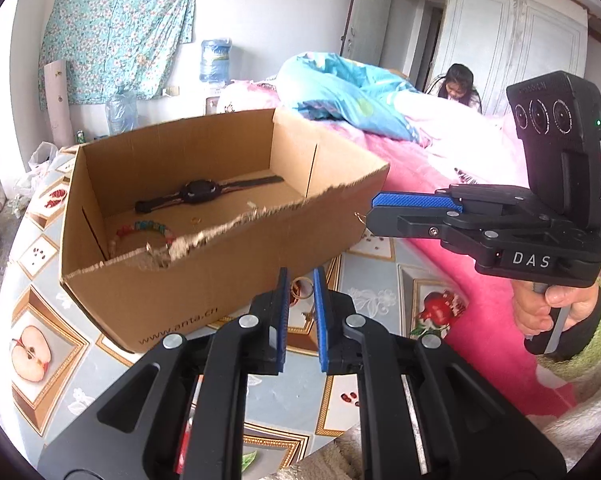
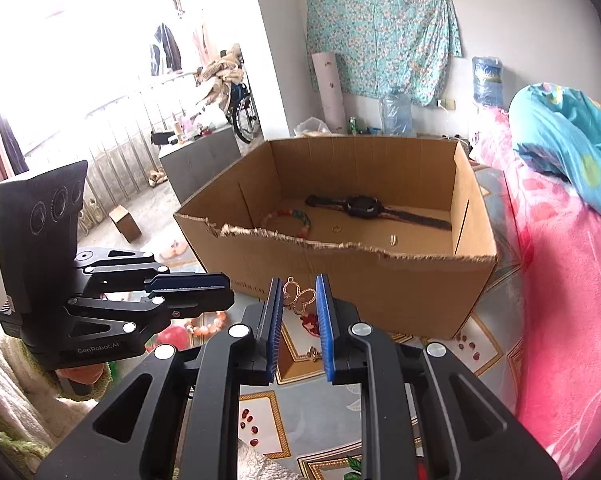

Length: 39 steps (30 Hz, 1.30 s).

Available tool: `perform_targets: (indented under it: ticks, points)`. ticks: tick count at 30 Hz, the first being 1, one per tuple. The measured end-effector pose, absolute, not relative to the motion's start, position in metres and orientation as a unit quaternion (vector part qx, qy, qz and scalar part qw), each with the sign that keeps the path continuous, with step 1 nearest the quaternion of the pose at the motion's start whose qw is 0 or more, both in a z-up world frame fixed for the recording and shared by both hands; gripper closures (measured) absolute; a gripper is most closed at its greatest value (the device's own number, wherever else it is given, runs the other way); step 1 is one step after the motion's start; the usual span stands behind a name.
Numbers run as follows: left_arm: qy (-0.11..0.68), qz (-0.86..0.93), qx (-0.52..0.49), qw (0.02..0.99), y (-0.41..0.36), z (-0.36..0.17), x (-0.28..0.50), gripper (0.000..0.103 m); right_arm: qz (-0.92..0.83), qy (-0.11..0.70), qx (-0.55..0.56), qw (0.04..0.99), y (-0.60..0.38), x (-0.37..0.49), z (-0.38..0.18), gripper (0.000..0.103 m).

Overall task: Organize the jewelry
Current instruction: 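Lift the gold chain and carry it over the box with the right gripper, then open the right gripper to drop the gold chain into the box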

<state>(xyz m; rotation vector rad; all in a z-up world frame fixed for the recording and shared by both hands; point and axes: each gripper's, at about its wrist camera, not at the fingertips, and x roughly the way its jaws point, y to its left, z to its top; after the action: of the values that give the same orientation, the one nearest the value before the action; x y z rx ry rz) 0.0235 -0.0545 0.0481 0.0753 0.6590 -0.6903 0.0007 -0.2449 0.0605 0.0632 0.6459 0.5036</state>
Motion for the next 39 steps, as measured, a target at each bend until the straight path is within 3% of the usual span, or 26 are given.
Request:
perform_targets:
  ticks: [9, 22, 29, 39]
  points:
    - [0.301, -0.321, 0.025, 0.898, -0.057, 0.088, 0.063, 0.092, 0.255, 0.272, 0.029, 0.928, -0.259, 0.033, 0.095, 0.086]
    - [0.478, -0.306, -0.055, 0.822, -0.080, 0.038, 0.167, 0.092, 0.227, 0.416, -0.004, 0.880, -0.254, 0.154, 0.056, 0.086]
    - [0.469, -0.305, -0.070, 0.826, -0.080, 0.032, 0.173, 0.083, 0.209, 0.440, -0.033, 0.873, -0.249, 0.179, 0.048, 0.085]
    - [0.419, -0.293, -0.074, 0.856, -0.060, 0.052, 0.161, 0.082, 0.195, 0.424, -0.013, 0.885, -0.259, 0.181, 0.057, 0.085]
